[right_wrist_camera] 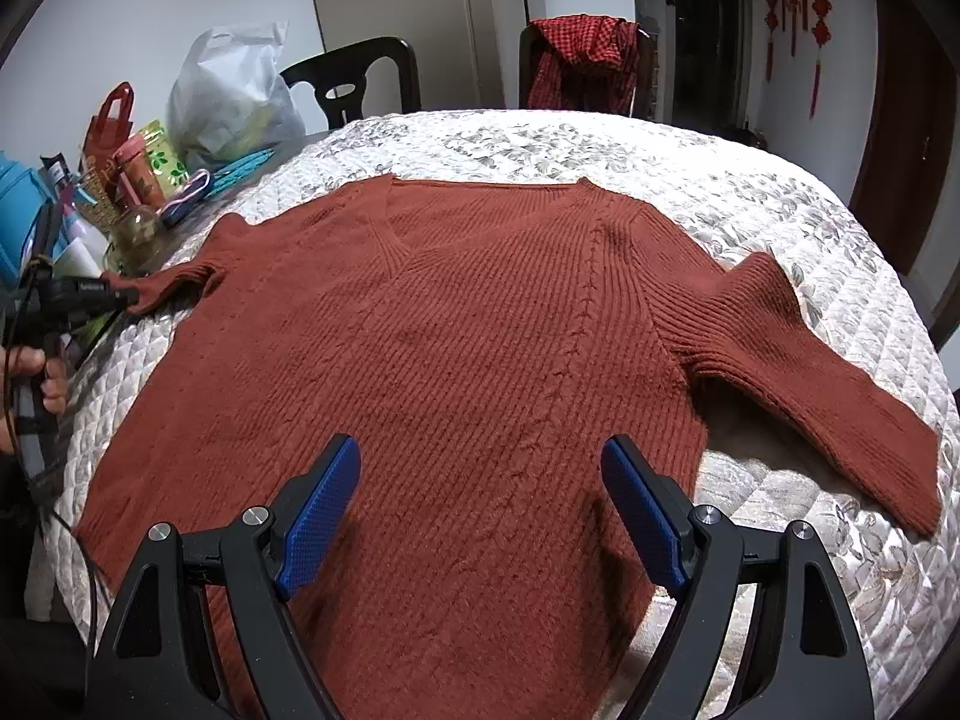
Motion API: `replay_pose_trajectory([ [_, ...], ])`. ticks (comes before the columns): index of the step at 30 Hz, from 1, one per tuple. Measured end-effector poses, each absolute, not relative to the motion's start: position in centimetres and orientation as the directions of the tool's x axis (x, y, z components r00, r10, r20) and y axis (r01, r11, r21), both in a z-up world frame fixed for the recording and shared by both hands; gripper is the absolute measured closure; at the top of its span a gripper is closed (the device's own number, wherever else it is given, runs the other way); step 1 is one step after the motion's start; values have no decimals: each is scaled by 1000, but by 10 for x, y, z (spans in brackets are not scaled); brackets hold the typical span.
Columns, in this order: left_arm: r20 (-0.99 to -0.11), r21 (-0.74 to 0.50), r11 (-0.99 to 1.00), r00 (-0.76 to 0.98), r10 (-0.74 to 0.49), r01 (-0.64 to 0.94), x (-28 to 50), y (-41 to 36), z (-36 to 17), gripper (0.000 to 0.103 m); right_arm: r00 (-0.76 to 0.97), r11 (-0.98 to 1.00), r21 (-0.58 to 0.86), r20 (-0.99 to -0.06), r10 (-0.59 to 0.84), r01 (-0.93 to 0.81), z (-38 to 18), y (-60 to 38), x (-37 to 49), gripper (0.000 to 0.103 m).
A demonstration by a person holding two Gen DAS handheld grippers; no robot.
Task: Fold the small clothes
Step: 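Grasp the sweater sleeve cuff with the left gripper and lift it, then fold the held sleeve across the sweater body and open the left gripper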
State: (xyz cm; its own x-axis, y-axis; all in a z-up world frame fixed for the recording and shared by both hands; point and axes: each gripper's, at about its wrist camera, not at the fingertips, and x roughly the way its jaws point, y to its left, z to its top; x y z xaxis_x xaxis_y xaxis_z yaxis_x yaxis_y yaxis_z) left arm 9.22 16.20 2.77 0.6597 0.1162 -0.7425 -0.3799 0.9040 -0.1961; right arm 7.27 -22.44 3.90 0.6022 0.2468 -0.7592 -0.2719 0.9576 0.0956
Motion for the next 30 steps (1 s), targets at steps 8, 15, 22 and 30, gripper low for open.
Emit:
replay_pose_trajectory([
  [8,-612,-213,975,787,-78,-69,116,92,96,96,614,958,124,-745,261,-257,44,-234,69,20],
  [15,-636,-222,941,693,-338,255,146,-8,83,96,633,964,134,-731,253,-231,54,-244,65,20],
  [22,-663,-298,881,584,-468,368,143,-47,51,87,637,966,137,-730,248,-219,60,-247,66,20],
  [30,-626,-217,949,713,-315,229,131,30,68,68,601,943,196,-732,322,-267,65,-230,93,27],
])
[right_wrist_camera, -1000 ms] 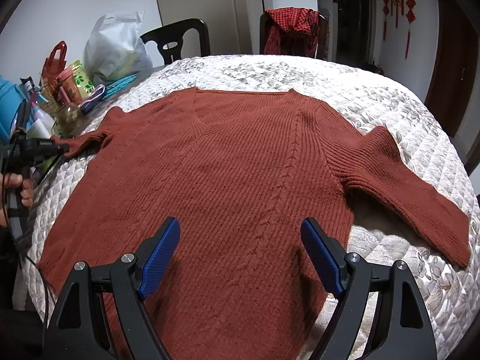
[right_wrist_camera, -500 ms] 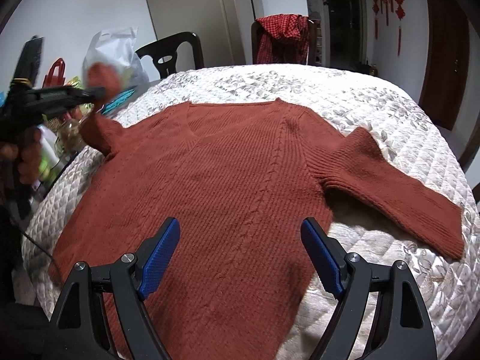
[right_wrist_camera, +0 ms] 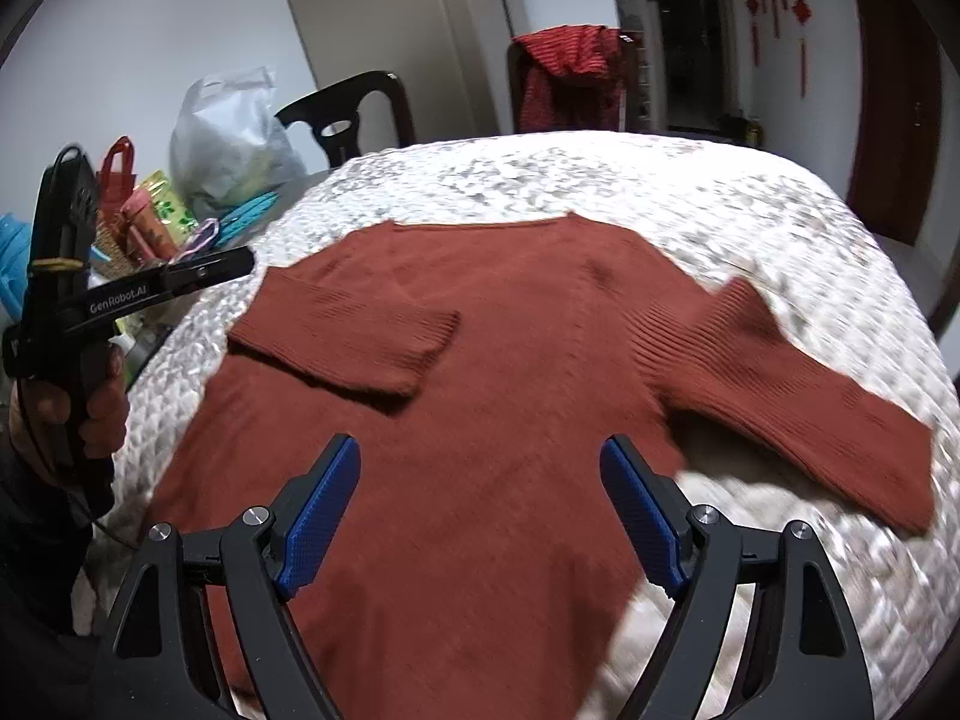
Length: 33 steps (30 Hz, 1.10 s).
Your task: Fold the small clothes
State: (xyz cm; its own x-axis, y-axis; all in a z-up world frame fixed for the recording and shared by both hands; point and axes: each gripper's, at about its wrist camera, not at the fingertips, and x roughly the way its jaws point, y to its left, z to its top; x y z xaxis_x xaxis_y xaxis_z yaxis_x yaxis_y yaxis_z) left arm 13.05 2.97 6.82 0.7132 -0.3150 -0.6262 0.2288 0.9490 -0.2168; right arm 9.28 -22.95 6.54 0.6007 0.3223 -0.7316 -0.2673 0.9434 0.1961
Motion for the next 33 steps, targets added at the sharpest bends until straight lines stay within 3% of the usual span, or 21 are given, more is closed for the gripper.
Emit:
replay_pose_trajectory([
  [3,-651,-210,967,716,-251,147,135,58,62,68,562,931,213,-750,350,-295,61,-214,116,48],
  [14,-697,-199,973,681,-222,114,152,74,35,68,438,931,211,-836,330,-299,23,-177,191,81],
  [15,-698,-200,973,680,-224,115,155,74,34,68,435,928,221,-834,339,-300,25,-177,191,92],
  [16,-699,-202,973,679,-225,115,156,75,34,68,429,923,228,-833,350,-310,26,-177,190,95],
  [24,-682,-207,969,691,-240,132,172,69,41,68,513,910,255,-760,398,-328,69,-190,206,95],
  [30,-721,-192,973,654,-229,128,181,62,28,68,447,939,232,-833,326,-253,38,-203,229,93],
  [33,-711,-198,968,657,-250,154,172,60,32,68,479,936,254,-808,344,-243,44,-213,216,93],
])
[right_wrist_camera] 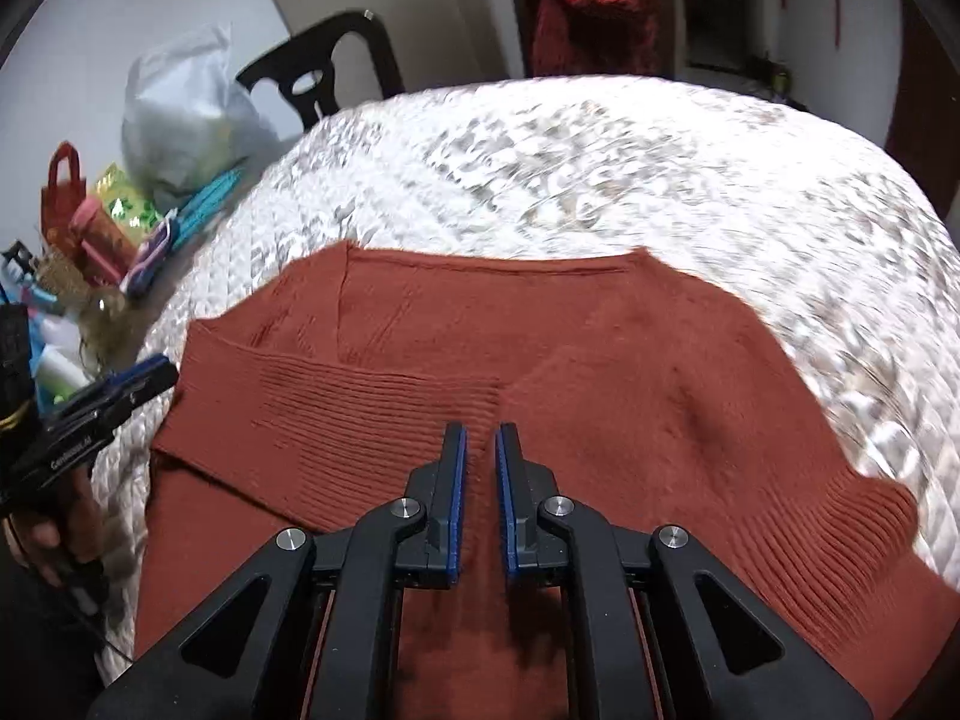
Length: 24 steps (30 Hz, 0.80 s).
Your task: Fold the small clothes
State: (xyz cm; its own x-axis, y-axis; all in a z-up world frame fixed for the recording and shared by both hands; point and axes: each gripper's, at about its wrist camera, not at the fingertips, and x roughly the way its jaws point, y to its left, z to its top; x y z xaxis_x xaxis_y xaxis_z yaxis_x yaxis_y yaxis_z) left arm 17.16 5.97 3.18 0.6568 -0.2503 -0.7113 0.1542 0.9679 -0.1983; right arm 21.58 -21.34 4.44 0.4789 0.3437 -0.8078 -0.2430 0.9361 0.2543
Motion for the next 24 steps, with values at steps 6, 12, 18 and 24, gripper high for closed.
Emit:
replay_pose_trajectory([
  [6,-736,-150,966,629,-251,210,163,41,24,68,439,927,250,-825,355,-280,30,-206,201,93],
  [12,-773,-138,972,593,-224,188,160,47,8,68,437,930,247,-829,349,-274,28,-209,191,93],
  [18,-761,-130,978,615,-204,163,150,58,12,68,485,927,244,-797,359,-285,43,-221,162,92],
  [24,-735,-132,980,648,-198,149,131,62,26,68,544,938,233,-768,339,-257,50,-239,129,71],
])
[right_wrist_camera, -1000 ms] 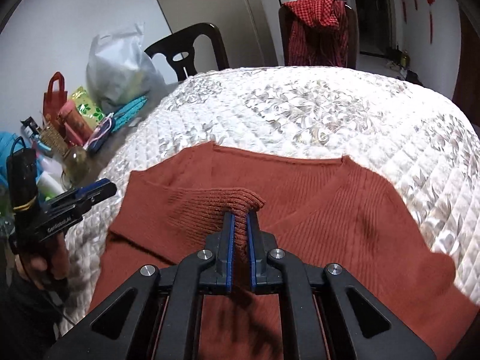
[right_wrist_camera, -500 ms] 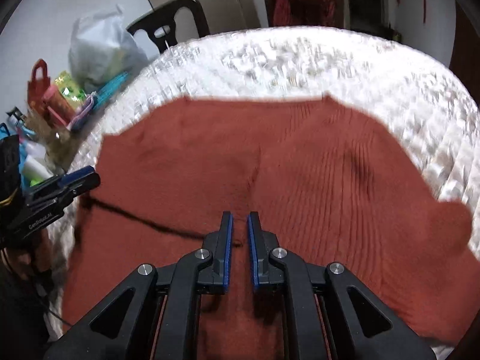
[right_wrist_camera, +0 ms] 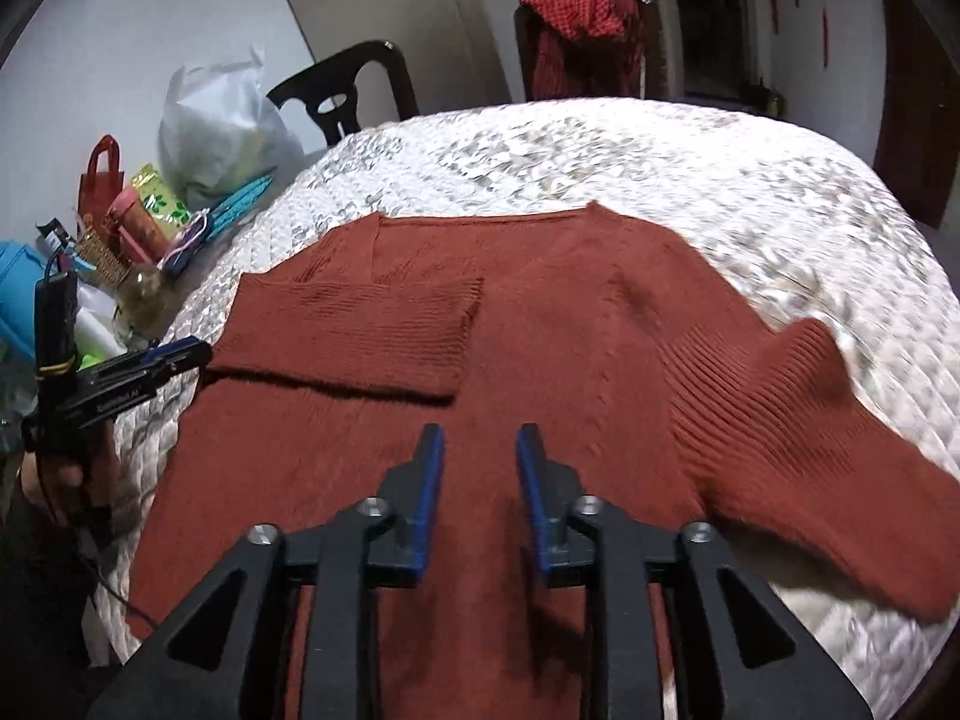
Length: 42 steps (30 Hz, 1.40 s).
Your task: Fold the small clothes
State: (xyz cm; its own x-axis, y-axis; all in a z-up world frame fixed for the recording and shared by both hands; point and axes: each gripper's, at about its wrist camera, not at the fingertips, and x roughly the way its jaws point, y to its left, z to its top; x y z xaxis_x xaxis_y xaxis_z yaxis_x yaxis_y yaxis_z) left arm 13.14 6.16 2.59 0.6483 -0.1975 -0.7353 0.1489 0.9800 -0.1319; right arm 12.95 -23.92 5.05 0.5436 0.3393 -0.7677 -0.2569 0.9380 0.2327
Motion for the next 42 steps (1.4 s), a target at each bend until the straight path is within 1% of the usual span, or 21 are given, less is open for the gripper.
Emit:
replay_pose_trajectory([
  [5,-698,-142,973,678,-228,180,100,50,40,68,576,946,218,-752,320,-241,52,-246,107,71],
  [11,-685,-119,978,699,-206,171,67,28,48,68,610,950,197,-730,308,-243,57,-248,77,71],
  [13,-682,-119,979,704,-201,164,59,22,49,64,622,952,178,-725,297,-248,58,-246,68,71],
  [15,-675,-121,980,711,-198,159,50,16,50,58,626,952,177,-721,298,-249,58,-245,60,71],
  [22,-678,-130,980,709,-196,147,28,4,45,52,636,961,135,-726,263,-243,56,-243,40,71],
  [28,-691,-119,982,699,-187,145,19,-2,40,51,636,962,133,-728,257,-237,55,-244,31,69],
  [38,-686,-113,981,702,-191,157,16,-7,42,50,649,964,130,-718,252,-231,62,-247,26,65],
  [42,-687,-113,981,700,-193,159,17,-9,42,50,647,965,131,-720,249,-226,61,-248,27,65],
])
